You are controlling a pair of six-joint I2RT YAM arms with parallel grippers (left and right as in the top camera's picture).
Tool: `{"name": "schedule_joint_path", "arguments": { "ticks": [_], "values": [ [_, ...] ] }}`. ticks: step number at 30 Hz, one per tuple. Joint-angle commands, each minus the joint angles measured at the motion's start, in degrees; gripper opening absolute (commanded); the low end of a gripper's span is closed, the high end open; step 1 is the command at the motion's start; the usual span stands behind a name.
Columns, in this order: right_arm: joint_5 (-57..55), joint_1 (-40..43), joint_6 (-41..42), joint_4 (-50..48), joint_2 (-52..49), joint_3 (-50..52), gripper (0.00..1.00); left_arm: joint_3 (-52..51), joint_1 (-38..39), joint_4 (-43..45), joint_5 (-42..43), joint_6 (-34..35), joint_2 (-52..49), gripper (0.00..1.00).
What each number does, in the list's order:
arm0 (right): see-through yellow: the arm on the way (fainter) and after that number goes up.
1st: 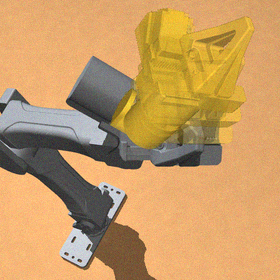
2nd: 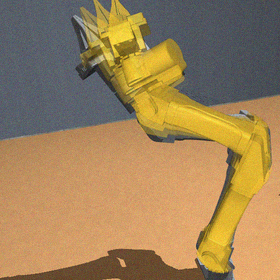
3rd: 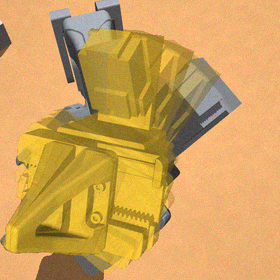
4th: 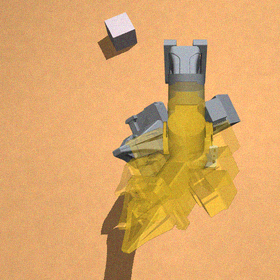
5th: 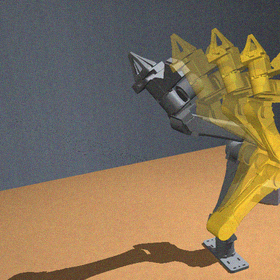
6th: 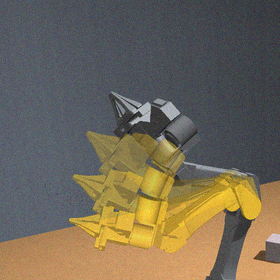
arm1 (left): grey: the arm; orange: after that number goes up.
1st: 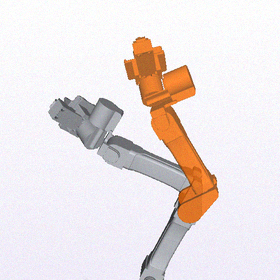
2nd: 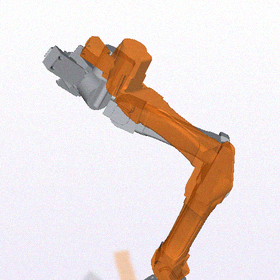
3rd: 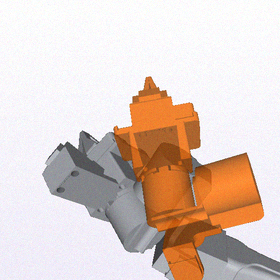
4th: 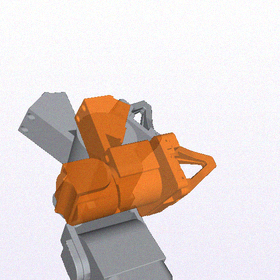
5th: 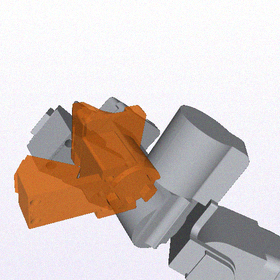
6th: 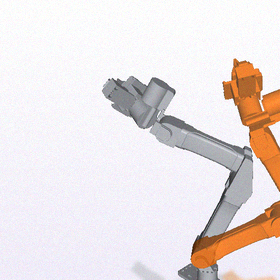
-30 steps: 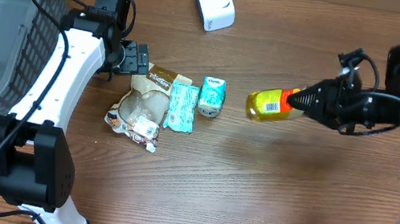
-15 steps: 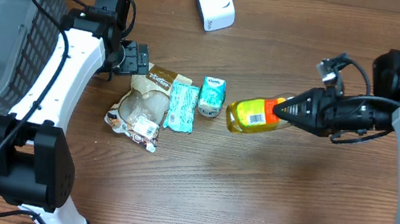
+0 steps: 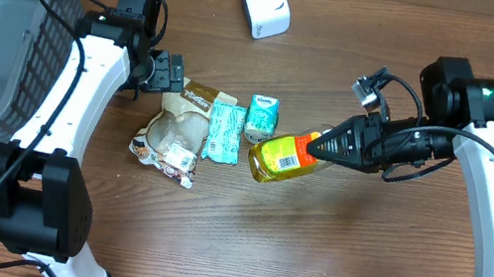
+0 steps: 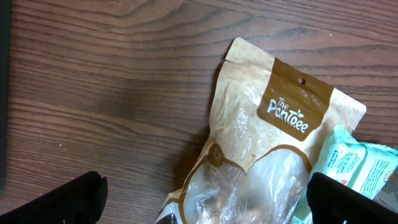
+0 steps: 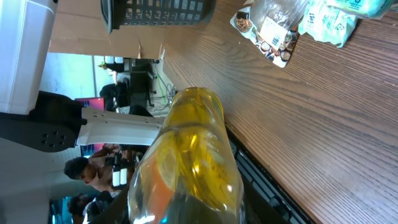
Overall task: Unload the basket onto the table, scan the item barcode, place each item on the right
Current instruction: 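Carry the yellow bottle with the right gripper toward the white scanner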
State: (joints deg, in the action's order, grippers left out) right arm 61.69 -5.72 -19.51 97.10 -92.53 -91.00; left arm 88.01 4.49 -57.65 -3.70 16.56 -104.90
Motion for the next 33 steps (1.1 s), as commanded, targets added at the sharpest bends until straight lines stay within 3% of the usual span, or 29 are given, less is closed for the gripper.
{"name": "schedule_joint_path", "arguments": {
  "ticks": [1, 12, 19, 21, 27, 33],
  "values": [
    [3.13, -0.02, -0.48, -0.04, 1.25, -1.57, 0.32, 0.66, 0.02, 0.04, -0.33, 0.17, 0.44, 1.0],
    [0.46, 0.0, -0.48, -1.95, 1.25, -1.57, 0.33, 0.66, 0.02, 0.02, -0.33, 0.17, 0.44, 1.0],
    [-13.18, -0.24, -0.02, -4.74, 1.25, -1.16, 0.31, 0.66, 0.02, 0.02, -0.33, 0.17, 0.44, 1.0],
    [-16.0, -0.24, 0.17, -6.05, 1.22, -0.7, 0.26, 0.66, 0.02, 0.02, -0.33, 0.17, 0.44, 1.0],
    [-30.4, -0.24, 17.88, -19.17, 1.11, 0.02, 0.22, 0.66, 0.02, 0.02, -0.31, 0.17, 0.44, 1.0],
    [-35.34, -0.46, 25.62, -25.92, 1.11, -6.45, 0.23, 0.66, 0.02, 0.02, -0.33, 0.17, 0.44, 1.0]
  ]
}}
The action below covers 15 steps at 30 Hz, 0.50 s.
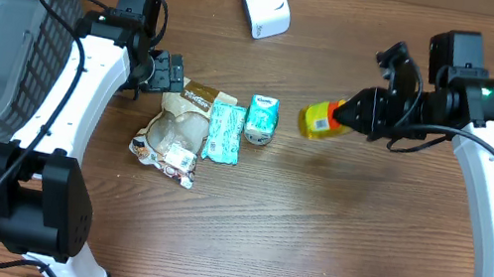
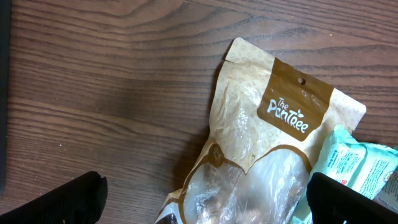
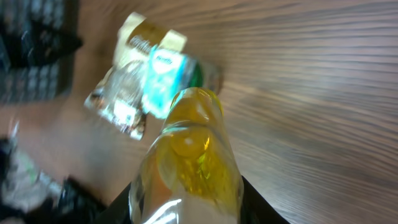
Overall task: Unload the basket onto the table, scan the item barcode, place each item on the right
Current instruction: 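Carry the yellow bottle with the right gripper toward the white scanner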
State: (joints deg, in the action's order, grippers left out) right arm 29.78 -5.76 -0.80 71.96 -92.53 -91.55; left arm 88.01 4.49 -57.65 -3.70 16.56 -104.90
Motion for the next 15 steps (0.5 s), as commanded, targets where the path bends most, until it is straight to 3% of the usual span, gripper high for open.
{"name": "schedule_joint_path", "arguments": {
  "ticks": [1, 7, 15],
  "values": [
    [-3.63, -0.59, 7.06, -0.81, 1.11, -8.24, 0.22, 0.66, 0.02, 0.02, -0.33, 0.17, 0.44, 1.0],
    [-17.16, -3.56, 9.81, -3.32, 1.11, -23.91, 0.25, 0.66, 0.02, 0.02, -0.33, 0.17, 0.44, 1.0],
    [-33.66, -13.44, 8.11, -18.14, -1.75, -25.09, 0.27, 0.66, 0.02, 0.02, -0.33, 0.17, 0.44, 1.0]
  ]
}}
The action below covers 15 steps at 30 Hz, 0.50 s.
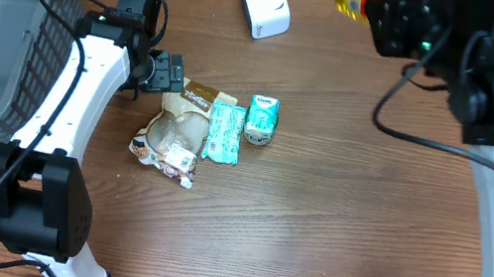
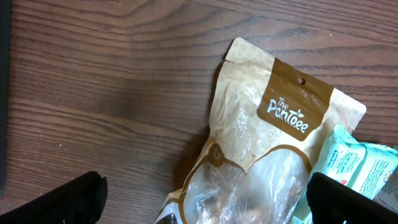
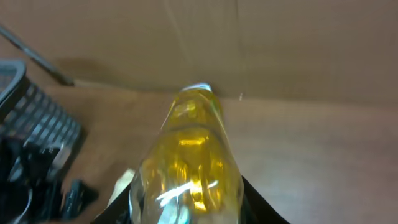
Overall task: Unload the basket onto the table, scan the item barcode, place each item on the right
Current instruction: 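Carry the yellow bottle with the right gripper toward the white scanner, then hold the bottle label in front of the white scanner with right gripper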
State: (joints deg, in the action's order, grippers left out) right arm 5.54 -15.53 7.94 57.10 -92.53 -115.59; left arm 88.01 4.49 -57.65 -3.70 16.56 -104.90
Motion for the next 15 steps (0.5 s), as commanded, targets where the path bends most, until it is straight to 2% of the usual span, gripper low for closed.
{"name": "schedule_joint_path", "arguments": {
  "ticks": [1, 8, 15],
  "values": [
    [-10.99, -4.96, -1.84, -4.81, -2.73, -1.05, 0.27, 0.66, 0.02, 0.02, -0.33, 0.17, 0.44, 1.0],
    [-24.59, -13.35, -14.25, -13.51, -13.16, -1.05, 0.24, 0.66, 0.02, 0.02, -0.33, 0.17, 0.44, 1.0],
    [-29.53, -15.85, -27.21, -22.16, -24.7, -1.05, 0.25, 0.66, 0.02, 0.02, -0.33, 0.17, 0.44, 1.0]
  ]
}}
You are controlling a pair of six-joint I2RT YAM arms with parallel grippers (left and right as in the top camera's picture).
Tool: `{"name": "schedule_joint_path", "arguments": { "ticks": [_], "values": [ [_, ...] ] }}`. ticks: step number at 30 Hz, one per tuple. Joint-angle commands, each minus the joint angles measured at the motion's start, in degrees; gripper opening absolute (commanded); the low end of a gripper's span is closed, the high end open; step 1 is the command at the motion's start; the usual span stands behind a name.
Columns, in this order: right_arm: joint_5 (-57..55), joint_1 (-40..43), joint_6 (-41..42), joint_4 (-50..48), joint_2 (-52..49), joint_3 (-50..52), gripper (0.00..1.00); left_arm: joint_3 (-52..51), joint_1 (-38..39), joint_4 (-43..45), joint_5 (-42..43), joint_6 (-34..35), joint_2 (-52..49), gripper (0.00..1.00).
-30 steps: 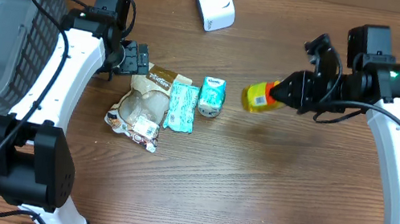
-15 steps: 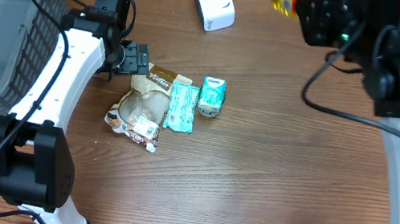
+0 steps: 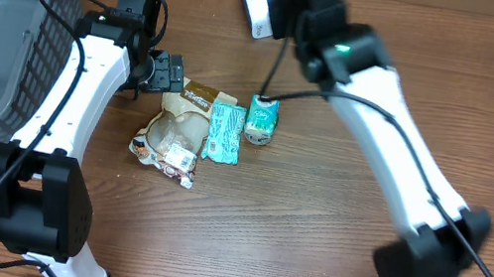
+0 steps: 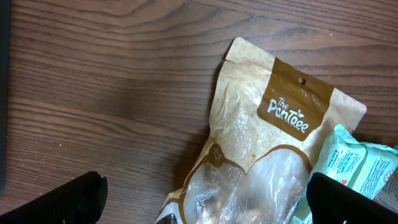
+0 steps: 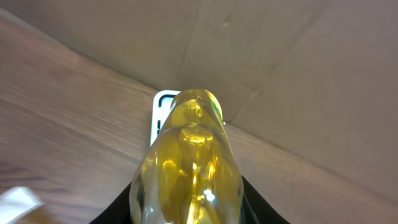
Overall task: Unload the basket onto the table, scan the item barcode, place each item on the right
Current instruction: 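Hold the bottle label in front of the white scanner with right gripper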
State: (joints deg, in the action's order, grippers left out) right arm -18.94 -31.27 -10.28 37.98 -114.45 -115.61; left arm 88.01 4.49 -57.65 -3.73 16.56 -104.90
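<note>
In the right wrist view a clear bottle of yellow liquid (image 5: 186, 162) fills the middle, with my right gripper (image 5: 186, 202) shut on it. Just past the bottle's far end stands the white barcode scanner (image 5: 163, 102), against the cardboard back wall. Overhead, my right arm reaches across to the scanner (image 3: 254, 7) at the back centre and hides the bottle. My left gripper (image 3: 165, 73) stands open at the top edge of the brown snack pouch (image 4: 267, 143), holding nothing.
A teal packet (image 3: 224, 130) and a small green carton (image 3: 262, 119) lie beside the pouch (image 3: 179, 125) in the middle of the table. A dark mesh basket holding a grey bin fills the left side. The cardboard wall (image 5: 280, 74) closes the back.
My right gripper, still holding the bottle, has moved left from the back right of centre to just in front of the scanner. The left arm and the table items have not moved.
First the bottle was held on its side low over the table, right of the green carton. Then it was raised and further right. Then it was high up at the back edge, and now it points at the scanner.
</note>
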Motion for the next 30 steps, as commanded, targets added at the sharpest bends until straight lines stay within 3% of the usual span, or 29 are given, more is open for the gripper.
{"name": "schedule_joint_path", "arguments": {
  "ticks": [1, 10, 17, 30],
  "values": [
    [-5.07, -0.11, -10.43, -4.37, -4.2, -1.03, 0.25, 0.66, 0.02, 0.02, -0.31, 0.17, 0.44, 1.0],
    [-9.03, 0.07, -21.55, -16.02, -14.51, -1.03, 0.25, 0.66, 0.02, 0.04, -0.31, 0.17, 0.44, 1.0],
    [-13.07, 0.04, -21.55, -24.5, -17.05, -1.01, 0.24, 0.66, 0.02, 0.02, -0.31, 0.17, 0.44, 1.0],
    [-11.96, 0.04, -21.31, -29.83, -18.23, -0.09, 0.2, 0.66, 0.02, 0.02, -0.31, 0.17, 0.44, 1.0]
  ]
}}
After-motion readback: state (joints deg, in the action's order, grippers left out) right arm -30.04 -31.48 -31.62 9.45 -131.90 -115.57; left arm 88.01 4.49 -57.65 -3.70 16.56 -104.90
